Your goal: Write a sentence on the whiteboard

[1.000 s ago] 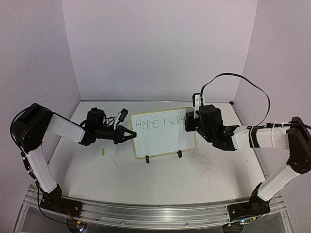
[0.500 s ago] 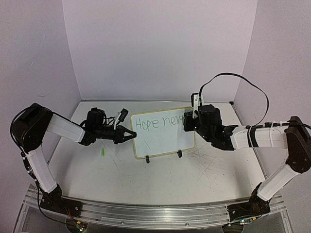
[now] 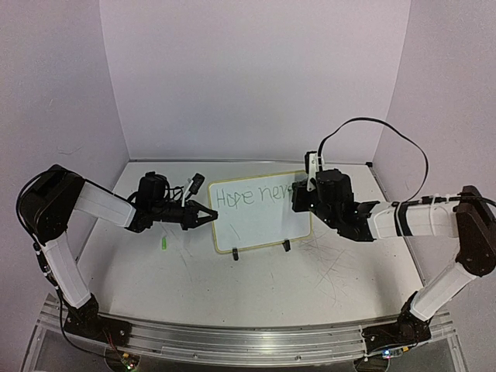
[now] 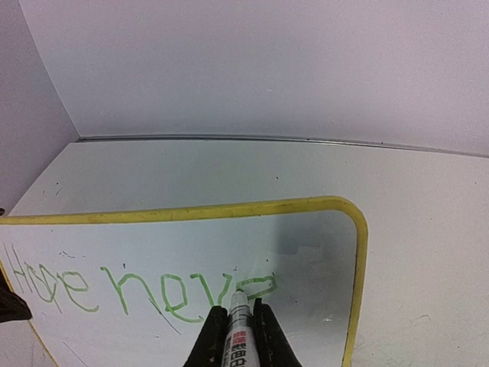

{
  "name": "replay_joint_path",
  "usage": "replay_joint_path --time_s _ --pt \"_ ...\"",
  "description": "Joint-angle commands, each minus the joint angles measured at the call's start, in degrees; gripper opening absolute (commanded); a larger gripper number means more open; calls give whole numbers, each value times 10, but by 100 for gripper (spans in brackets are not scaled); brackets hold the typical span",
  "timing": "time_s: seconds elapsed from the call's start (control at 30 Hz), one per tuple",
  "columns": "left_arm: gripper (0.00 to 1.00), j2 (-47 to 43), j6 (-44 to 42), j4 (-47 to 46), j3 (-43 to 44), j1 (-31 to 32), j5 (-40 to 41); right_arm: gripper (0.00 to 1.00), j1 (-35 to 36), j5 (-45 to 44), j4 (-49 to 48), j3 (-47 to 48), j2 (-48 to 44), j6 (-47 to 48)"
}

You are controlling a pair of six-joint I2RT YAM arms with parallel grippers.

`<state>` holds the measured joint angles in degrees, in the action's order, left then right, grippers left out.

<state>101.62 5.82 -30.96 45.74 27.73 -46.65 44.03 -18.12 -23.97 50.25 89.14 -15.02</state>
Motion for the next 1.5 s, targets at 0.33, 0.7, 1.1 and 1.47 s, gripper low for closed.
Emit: replay_joint_path --time_s 0.33,0.7,1.1,1.47 --pt "0 11 -57 36 8 -6 85 0 -3 -24 25 -32 -15 -21" --pt "0 11 -57 36 8 -6 86 0 -4 -62 -5 -28 -46 12" --pt "0 9 -57 38 9 -6 92 0 -12 1 -10 -48 -92 18" --pt "0 2 -57 40 4 -5 92 0 -27 10 -20 -21 -54 34"
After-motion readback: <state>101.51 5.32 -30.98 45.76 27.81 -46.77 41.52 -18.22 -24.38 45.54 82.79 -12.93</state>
